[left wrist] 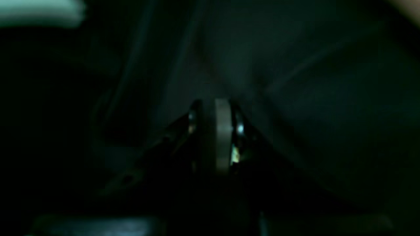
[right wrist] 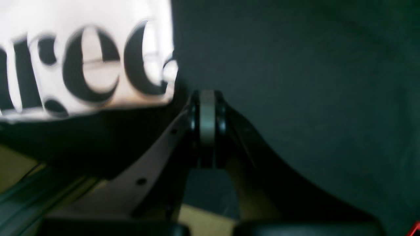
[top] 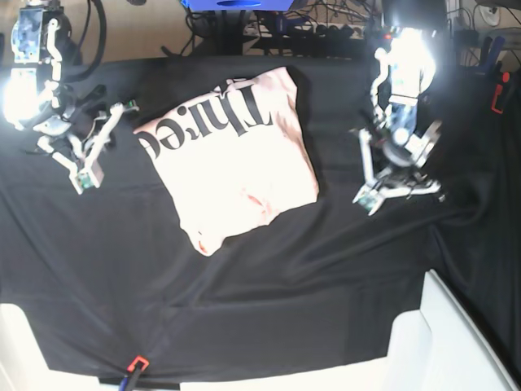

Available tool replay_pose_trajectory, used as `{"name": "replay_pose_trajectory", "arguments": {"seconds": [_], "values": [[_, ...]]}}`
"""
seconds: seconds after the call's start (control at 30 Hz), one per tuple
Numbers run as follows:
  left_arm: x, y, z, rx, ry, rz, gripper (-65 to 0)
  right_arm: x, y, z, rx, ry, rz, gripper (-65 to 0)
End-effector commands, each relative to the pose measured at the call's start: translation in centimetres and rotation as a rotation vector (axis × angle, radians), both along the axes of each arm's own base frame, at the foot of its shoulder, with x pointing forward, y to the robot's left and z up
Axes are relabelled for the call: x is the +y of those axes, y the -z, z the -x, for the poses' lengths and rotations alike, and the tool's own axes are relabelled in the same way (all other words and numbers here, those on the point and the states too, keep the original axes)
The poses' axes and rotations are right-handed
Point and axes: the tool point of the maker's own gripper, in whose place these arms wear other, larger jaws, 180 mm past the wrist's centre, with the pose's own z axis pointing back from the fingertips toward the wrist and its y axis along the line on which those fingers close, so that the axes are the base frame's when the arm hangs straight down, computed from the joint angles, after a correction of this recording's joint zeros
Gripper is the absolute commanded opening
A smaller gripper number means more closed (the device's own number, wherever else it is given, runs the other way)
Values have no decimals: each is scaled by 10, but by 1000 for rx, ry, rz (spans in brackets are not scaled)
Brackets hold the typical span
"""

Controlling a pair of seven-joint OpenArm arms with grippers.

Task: Fold the T-shirt properly

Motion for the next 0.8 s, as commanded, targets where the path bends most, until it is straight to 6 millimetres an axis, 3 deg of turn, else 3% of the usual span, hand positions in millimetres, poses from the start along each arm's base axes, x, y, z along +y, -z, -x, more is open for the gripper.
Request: {"name": "replay_pose_trajectory", "arguments": {"seconds": [0.0, 0.27, 0.37, 0.53, 0.7, 0.77], "values": [[-6, -15, -10, -79, 28, 30, -590, -2, -8, -7, -42, 2, -3, -650], [-19, 0, 33, -140, 86, 196, -590, -3, -3, 8, -129, -83, 79, -650], [-5, -4, 43, -211, -11, 335, -590, -2, -3, 15, -195, -122, 112, -650], [25, 15, 67, -339, -178, 547, -650, 9, -12, 29, -321, -182, 88, -650], [36, 24, 97, -434, -94, 578, -650, 20, -22, 37, -409, -195, 22, -650], [34, 23, 113, -472, -60, 603, -650, 12, -25, 39, -425, -173, 26, -650]]}}
